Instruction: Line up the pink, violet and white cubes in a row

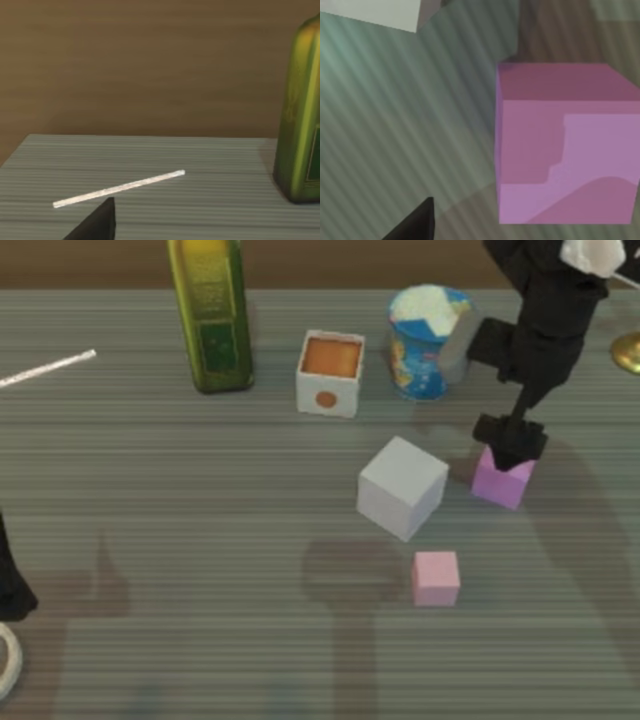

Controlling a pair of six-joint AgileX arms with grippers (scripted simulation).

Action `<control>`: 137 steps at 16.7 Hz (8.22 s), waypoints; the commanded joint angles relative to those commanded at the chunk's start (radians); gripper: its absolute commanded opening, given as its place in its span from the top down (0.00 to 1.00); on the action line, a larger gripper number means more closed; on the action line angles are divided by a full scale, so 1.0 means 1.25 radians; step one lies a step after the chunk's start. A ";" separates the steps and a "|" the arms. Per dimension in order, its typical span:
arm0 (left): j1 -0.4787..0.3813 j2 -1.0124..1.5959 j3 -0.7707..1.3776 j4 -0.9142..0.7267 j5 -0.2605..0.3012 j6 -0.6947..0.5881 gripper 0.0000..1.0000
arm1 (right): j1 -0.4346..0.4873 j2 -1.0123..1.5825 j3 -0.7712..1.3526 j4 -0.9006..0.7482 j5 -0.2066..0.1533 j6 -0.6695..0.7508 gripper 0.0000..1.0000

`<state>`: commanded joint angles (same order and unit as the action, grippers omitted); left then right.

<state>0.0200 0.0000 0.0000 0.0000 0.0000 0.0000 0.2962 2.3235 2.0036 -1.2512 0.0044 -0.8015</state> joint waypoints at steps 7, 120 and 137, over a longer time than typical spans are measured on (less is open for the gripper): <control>0.000 0.000 0.000 0.000 0.000 0.000 0.00 | 0.004 0.046 -0.113 0.166 0.001 0.001 0.00; 0.000 0.000 0.000 0.000 0.000 0.000 0.00 | 0.335 -0.069 -0.096 0.021 -0.006 0.091 0.00; 0.000 0.000 0.000 0.000 0.000 0.000 0.00 | 0.200 0.104 0.099 0.005 0.001 0.372 0.00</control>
<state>0.0200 0.0000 0.0000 0.0000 0.0000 0.0000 0.5463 2.4536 2.1276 -1.2451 0.0058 -0.3364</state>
